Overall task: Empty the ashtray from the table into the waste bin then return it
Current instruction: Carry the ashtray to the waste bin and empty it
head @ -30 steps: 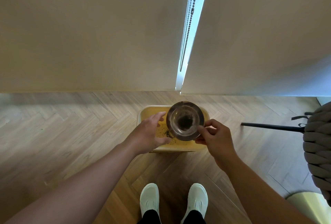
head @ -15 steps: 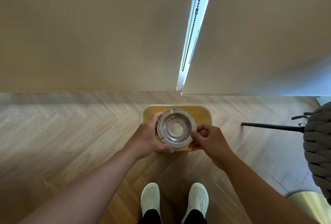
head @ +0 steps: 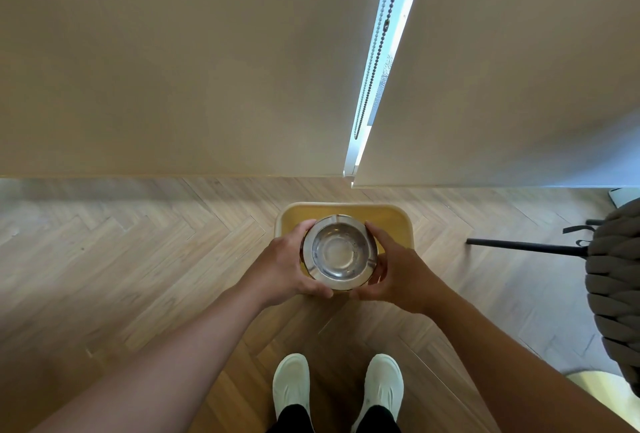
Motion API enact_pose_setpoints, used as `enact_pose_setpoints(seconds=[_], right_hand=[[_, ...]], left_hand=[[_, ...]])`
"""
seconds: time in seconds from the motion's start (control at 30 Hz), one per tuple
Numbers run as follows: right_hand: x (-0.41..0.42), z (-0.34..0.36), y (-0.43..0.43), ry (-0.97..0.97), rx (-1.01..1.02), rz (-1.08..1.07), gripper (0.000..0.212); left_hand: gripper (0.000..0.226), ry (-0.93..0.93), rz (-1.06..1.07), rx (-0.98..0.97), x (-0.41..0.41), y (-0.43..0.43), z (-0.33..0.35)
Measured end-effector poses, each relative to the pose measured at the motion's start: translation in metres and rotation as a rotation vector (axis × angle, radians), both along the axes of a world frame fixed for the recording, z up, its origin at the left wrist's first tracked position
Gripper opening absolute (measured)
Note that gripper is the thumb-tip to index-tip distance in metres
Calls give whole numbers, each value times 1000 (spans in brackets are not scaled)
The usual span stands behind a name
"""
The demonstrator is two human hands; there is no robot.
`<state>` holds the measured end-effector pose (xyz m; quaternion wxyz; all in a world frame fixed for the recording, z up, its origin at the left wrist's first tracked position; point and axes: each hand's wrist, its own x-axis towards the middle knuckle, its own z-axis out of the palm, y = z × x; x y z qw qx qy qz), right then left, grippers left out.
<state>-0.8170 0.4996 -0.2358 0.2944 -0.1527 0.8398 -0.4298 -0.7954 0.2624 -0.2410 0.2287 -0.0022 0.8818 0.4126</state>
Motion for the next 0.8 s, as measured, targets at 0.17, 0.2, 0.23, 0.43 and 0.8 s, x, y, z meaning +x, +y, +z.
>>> enact_pose_setpoints(seconds=[0.17,0.2,0.23,0.43,0.8], right_hand=[[6,-8,1,36,77,12,122],[7,-7,1,59,82,8,121],[8,-6,1,85,82,3,120],[16,8,3,169,98,-6,118],[67,105,5,169,126,-53,117]], left_hand=[[119,-4,-15,-12,4,2,5],[119,-4,-15,-18,5,3,7],[119,-2,-14,-23,5,4,9],[121,10,-33,-71,10,8,31],[117,56,-162,-118,53,4,137]])
